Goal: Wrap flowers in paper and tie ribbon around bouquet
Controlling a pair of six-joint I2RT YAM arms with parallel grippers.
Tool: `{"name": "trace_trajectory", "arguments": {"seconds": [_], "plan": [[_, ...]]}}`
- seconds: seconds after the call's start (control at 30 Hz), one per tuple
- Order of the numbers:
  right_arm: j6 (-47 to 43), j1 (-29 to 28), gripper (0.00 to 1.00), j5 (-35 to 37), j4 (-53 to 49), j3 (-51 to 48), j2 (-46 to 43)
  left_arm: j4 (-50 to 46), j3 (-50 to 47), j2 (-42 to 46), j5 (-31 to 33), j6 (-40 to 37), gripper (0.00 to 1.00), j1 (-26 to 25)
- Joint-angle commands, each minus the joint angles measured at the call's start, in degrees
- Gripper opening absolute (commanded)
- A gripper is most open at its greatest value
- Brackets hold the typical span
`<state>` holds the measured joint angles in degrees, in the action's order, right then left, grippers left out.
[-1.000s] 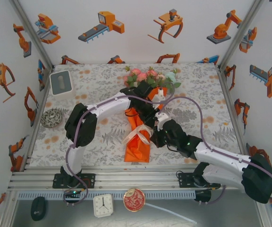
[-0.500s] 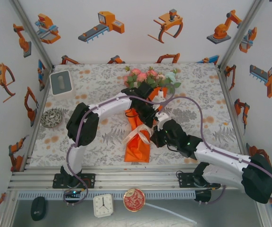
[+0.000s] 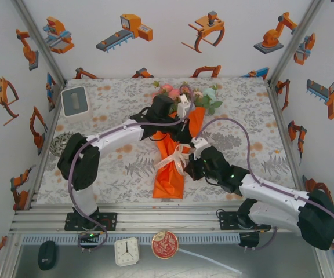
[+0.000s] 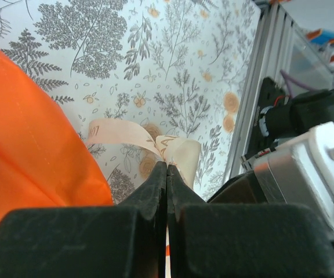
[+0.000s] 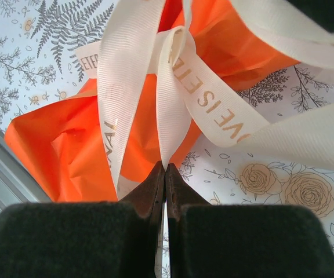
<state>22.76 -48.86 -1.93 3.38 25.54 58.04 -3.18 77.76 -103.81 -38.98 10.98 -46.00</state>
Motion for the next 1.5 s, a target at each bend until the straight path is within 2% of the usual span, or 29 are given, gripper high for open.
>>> {"name": "trace_trajectory", "arguments": {"seconds": [0.0,0.1,0.27,0.37,0.53,0.6,0.67,0.8,0.9,1.03,1.13,1.27,1.47], "plan": [[0.82,0.35,0.03,0.7,0.23,-0.35,-1.32,8.55,-4.67,5.2,0.76,5.67,0.04,0.96],[0.71,0.35,0.03,0.84,-0.27,-0.15,-1.66,8.03,-9.78,10.16,6.18,5.36,0.05,1.36],[0.49,0.43,0.03,1.53,-0.87,0.25,-2.54,4.79,-19.48,18.98,20.09,6.91,0.07,1.53],[-0.03,0.44,0.03,1.15,-0.92,0.73,-2.41,6.02,-24.92,23.36,23.66,8.69,0.08,1.42],[-1.04,0.42,0.03,0.53,-1.33,1.74,-1.24,8.32,-31.14,26.75,31.93,12.48,0.1,1.35],[-1.51,0.44,0.03,0.01,-1.54,2.12,-1.28,6.48,-31.95,26.46,37.42,12.83,0.12,1.31],[-2.64,0.43,0.03,-0.66,-1.99,2.66,-1.05,7.09,-33.09,26.07,39.5,13.04,0.16,1.72],[-7.27,0.43,0.03,-1.81,-5.8,6.36,0.51,10.22,-34.16,27.56,38.61,12.45,0.36,2.13],[-10.71,0.43,0.04,0.08,-8.33,9.68,1.86,9.43,-33.37,29.66,39.57,9.92,0.45,2.6],[-15.27,0.43,0.03,2.48,-11.25,14.68,3.66,7.57,-31.16,32.4,41.21,3.75,0.49,3.41],[-17.12,0.52,0.04,0.02,-11.97,17.3,5.33,6.02,-28.01,31.92,35.58,-3.32,0.5,3.54],[-16.76,0.47,0.03,-1.91,-12.35,18.28,6.88,3.06,-22.33,28.33,29.11,-7.71,0.49,3.54],[-11.91,0.51,0.05,-5.32,-7.74,14.29,6.76,-8.79,-6.17,13.96,17.24,-12.43,0.49,2.59]]}}
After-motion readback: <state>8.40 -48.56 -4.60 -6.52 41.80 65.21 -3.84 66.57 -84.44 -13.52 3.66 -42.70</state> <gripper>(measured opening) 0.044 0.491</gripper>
